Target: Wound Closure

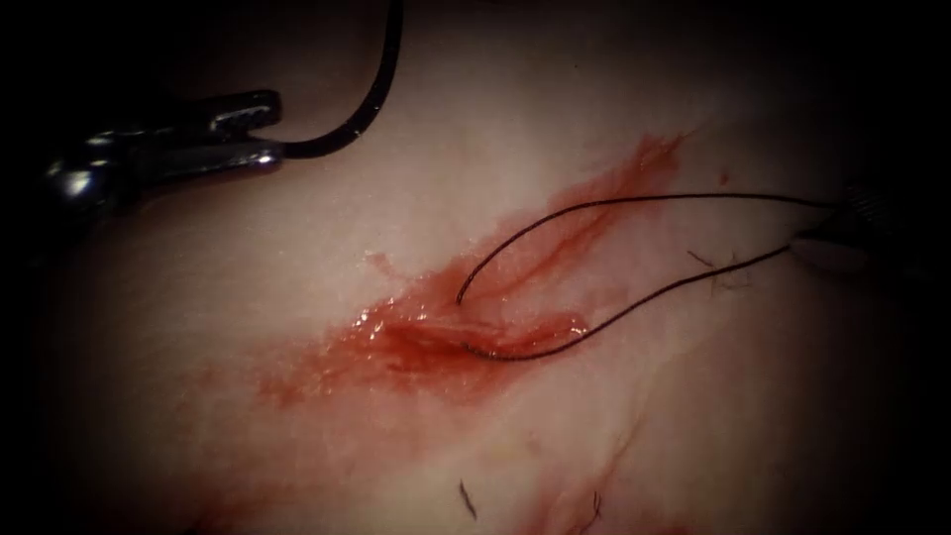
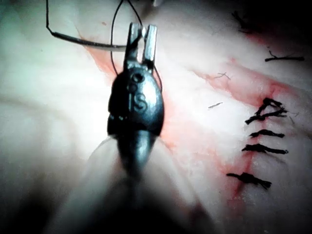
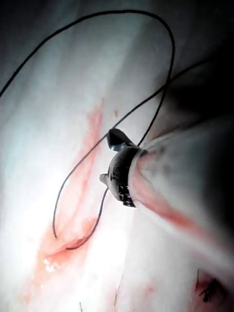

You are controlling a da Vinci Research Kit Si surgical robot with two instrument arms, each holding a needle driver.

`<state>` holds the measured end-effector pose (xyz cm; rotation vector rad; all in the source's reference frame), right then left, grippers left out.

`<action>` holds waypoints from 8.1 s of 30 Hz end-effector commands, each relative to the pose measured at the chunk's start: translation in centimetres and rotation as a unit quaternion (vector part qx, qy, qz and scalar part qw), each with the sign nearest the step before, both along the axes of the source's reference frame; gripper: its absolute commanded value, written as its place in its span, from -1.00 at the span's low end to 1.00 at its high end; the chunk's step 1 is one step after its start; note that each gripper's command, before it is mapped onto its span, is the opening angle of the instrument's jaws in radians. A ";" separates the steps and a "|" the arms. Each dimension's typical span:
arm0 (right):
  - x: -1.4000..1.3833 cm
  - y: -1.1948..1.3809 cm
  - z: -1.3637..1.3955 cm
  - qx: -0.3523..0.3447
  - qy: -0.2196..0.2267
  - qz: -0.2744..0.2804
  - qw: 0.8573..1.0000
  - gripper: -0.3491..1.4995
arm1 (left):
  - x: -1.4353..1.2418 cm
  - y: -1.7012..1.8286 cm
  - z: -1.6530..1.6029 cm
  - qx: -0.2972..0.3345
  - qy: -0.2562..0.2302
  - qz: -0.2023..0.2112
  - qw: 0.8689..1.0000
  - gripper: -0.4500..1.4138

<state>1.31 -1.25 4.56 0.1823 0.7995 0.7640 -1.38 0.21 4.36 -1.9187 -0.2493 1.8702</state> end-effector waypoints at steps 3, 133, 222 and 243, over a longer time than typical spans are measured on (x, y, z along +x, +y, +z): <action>0.52 -0.21 -0.20 0.005 0.039 -0.044 0.998 0.11 | -0.05 0.00 0.05 0.000 0.000 0.000 1.000 -1.00; 0.72 -0.63 -0.21 -0.069 0.135 -0.268 0.951 0.18 | -0.11 -0.04 0.08 0.003 -0.004 0.006 1.000 -1.00; 1.72 -0.99 0.53 0.435 0.198 0.129 0.869 0.20 | -0.15 -0.06 0.07 0.008 -0.006 0.008 1.000 -1.00; 1.94 -0.89 0.39 0.439 0.201 0.138 0.865 -0.33 | -0.16 -0.06 0.08 0.008 -0.007 0.009 1.000 -1.00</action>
